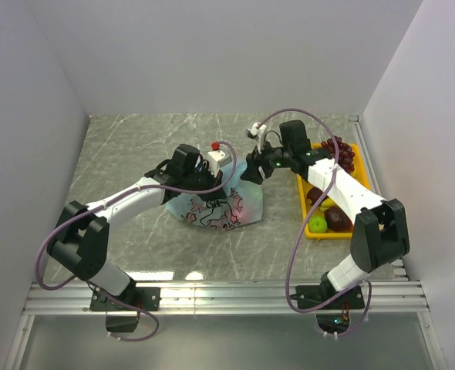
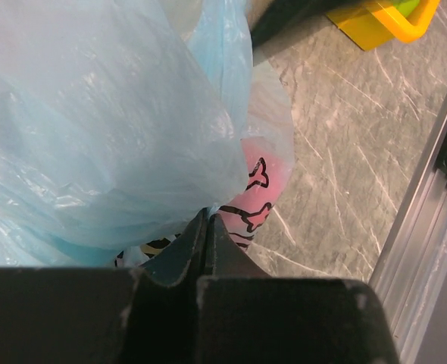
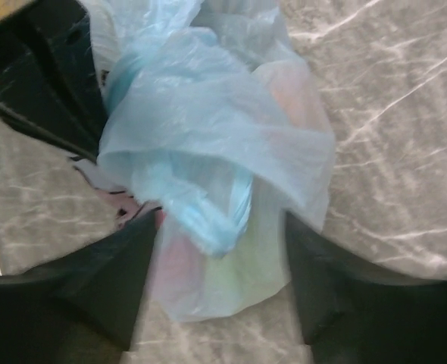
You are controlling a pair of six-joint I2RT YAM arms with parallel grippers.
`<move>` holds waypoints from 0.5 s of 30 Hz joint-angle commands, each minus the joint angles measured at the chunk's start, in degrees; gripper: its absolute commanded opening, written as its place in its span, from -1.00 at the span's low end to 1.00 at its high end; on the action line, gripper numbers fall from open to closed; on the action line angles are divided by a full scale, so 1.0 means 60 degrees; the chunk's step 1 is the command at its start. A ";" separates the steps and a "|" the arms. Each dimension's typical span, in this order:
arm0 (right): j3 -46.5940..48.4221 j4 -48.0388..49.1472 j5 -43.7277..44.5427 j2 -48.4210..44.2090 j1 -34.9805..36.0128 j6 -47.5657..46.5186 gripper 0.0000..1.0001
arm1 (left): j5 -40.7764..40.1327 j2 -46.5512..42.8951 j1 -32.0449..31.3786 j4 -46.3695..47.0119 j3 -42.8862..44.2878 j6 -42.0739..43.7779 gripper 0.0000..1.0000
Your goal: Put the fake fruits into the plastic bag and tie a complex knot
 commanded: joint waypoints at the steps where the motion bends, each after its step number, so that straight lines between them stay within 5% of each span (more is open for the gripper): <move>1: 0.0861 0.0930 0.0455 0.0161 0.0119 -0.0256 0.12 | 0.0322 0.0032 0.0027 0.0062 0.0431 0.0009 -0.99; 2: 0.1007 0.0843 0.0441 0.0205 0.0091 -0.0299 -0.19 | 0.0308 0.0046 0.0027 0.0048 0.0446 0.0009 -0.99; 3: 0.1269 0.0610 0.0484 0.0278 0.0090 -0.0285 -0.91 | 0.0308 0.0061 0.0027 0.0048 0.0460 0.0009 -0.99; 4: 0.1402 0.0463 0.0441 0.0264 0.0018 -0.0256 -1.00 | 0.0337 0.0061 0.0071 0.0033 0.0446 0.0009 -0.99; 15: 0.1492 0.0287 -0.0993 0.0409 -0.0745 0.1575 -1.00 | -0.0599 0.0132 0.0306 0.0063 0.0371 -0.0444 -0.99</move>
